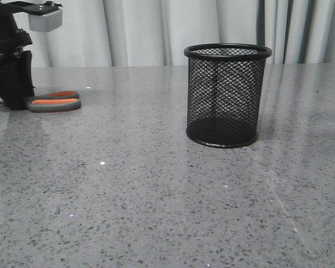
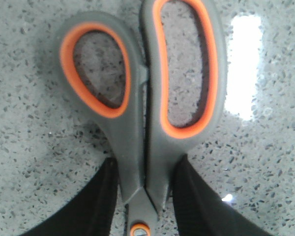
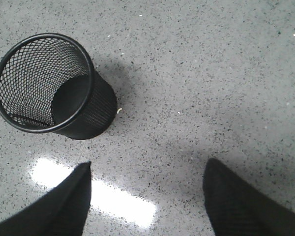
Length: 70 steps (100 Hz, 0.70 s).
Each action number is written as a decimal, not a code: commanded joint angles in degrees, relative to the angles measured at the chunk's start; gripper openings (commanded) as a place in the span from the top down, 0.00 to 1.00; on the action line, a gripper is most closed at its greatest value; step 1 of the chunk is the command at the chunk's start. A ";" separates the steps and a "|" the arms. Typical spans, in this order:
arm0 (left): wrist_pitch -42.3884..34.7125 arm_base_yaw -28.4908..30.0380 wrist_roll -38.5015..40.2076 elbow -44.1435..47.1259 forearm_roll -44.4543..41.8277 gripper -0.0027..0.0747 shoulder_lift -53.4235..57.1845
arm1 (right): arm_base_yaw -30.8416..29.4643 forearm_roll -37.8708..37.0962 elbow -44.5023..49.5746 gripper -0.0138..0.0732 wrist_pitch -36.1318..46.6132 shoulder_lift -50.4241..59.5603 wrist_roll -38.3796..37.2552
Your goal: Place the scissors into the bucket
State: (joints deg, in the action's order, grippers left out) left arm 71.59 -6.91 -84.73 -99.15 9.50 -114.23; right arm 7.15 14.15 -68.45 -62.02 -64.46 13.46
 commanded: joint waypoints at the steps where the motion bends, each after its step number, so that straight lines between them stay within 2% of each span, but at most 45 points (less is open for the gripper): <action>1: 1.50 -0.07 0.18 -0.32 1.03 0.78 2.21 | 0.04 0.73 -1.84 0.34 2.61 0.67 0.50; 70: 1.50 0.38 1.03 -0.32 1.03 0.78 3.79 | 0.04 0.73 -1.84 0.34 2.61 0.67 0.50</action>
State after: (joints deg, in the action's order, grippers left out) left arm 70.91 -6.67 -84.38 -98.61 9.54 -113.64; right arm 7.15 14.15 -68.45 -62.02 -64.46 13.46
